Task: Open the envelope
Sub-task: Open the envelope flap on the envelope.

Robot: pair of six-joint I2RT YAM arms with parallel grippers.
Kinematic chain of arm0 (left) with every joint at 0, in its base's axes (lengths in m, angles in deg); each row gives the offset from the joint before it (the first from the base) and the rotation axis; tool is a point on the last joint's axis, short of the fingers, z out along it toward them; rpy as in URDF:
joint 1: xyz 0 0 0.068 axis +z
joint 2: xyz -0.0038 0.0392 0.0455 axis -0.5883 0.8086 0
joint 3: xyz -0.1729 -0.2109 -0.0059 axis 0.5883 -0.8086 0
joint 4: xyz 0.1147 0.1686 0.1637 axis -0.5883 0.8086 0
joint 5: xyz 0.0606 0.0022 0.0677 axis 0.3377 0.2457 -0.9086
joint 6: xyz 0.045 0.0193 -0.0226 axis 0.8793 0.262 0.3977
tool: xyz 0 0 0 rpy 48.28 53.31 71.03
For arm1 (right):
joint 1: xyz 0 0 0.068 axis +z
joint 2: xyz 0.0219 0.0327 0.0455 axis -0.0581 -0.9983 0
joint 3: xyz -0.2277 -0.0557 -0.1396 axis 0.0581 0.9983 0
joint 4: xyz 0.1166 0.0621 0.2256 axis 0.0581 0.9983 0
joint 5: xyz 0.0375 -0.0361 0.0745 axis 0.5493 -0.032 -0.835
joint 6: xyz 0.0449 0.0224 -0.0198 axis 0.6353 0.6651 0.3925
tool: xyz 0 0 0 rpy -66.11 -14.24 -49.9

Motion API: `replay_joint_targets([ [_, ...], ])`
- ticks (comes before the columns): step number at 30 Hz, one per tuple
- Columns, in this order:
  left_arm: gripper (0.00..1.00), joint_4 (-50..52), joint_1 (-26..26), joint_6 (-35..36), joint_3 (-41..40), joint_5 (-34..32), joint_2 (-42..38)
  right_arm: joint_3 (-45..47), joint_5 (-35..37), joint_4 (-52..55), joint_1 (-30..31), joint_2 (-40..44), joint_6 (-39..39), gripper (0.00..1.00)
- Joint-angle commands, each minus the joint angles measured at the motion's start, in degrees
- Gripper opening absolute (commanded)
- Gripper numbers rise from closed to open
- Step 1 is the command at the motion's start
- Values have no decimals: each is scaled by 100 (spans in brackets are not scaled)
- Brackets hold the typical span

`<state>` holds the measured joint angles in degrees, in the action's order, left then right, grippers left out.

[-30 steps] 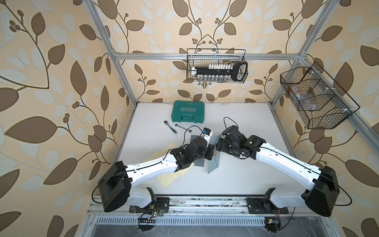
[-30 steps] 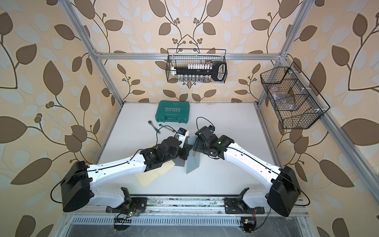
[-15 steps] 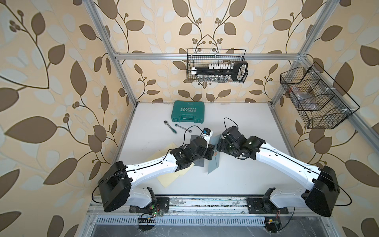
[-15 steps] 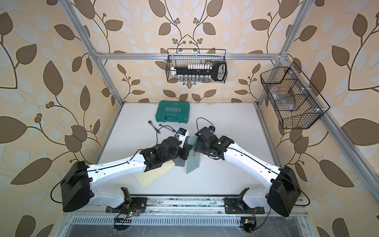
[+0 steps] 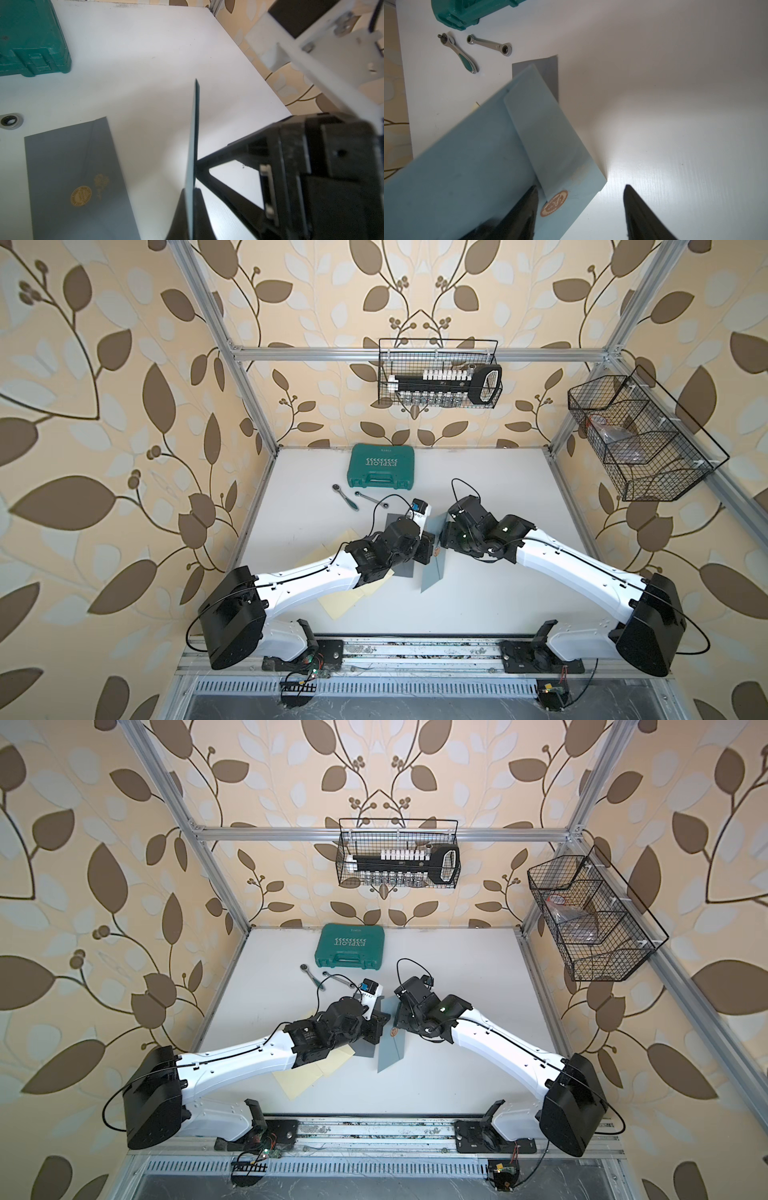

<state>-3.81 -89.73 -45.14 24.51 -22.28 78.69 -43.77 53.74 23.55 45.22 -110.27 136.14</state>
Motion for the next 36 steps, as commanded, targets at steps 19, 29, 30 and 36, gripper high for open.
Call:
replay_joint_targets([
  [19,0,-171,-45,7,194,114,-63,-263,52,150,104,-187,158,58],
  [29,0,-136,-46,-2,230,111,-29,-489,250,285,277,-276,263,55],
  [30,0,-136,-45,5,230,111,-16,-539,328,348,308,-304,267,56],
  [36,0,-193,-45,-5,271,163,35,-807,663,624,461,-518,307,53],
])
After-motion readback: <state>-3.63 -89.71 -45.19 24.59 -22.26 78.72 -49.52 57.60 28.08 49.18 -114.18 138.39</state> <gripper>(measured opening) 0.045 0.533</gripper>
